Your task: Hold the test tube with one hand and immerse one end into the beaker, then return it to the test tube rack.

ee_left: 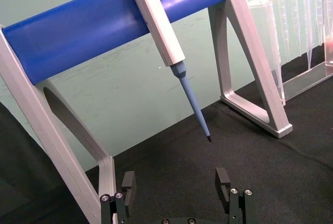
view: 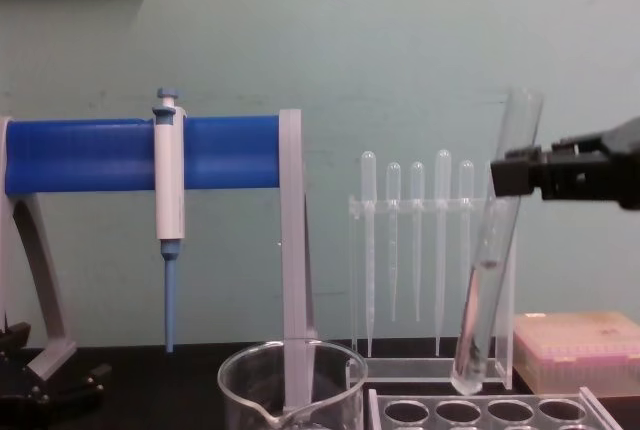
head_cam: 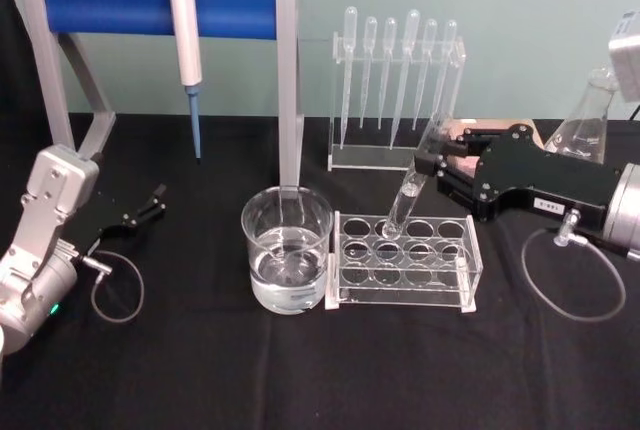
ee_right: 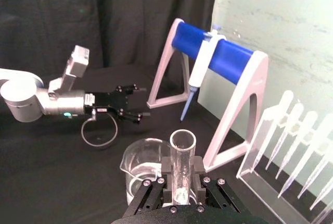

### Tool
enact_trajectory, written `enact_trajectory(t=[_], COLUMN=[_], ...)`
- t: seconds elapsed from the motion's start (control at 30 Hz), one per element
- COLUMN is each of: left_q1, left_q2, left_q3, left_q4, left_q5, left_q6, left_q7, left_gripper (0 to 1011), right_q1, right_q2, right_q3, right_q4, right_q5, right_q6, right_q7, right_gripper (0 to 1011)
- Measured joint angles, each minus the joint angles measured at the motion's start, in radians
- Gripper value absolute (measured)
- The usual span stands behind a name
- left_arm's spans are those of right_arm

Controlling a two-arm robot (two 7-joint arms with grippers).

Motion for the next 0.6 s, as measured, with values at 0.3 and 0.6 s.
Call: enact_trajectory(t=[0.3,0.6], left_q1=[0.0,0.0], left_q2=[0.0,0.0], left_q3=[0.0,0.0], left_q4=[0.0,0.0], left_q5=[0.0,0.0], left_q6=[0.0,0.0], left_q7=[0.0,0.0], left_gripper=[1000,1000], right_q1=[0.002,0.009], right_q2=[-0.02,-0.036], right_q3=[-0.022,-0.036], right_q4=[0.031,0.059], right_q5=[-0.018,-0.036], right_q6=[0.01,0.015], right_q7=[-0.001,0.0], right_gripper=[238,238])
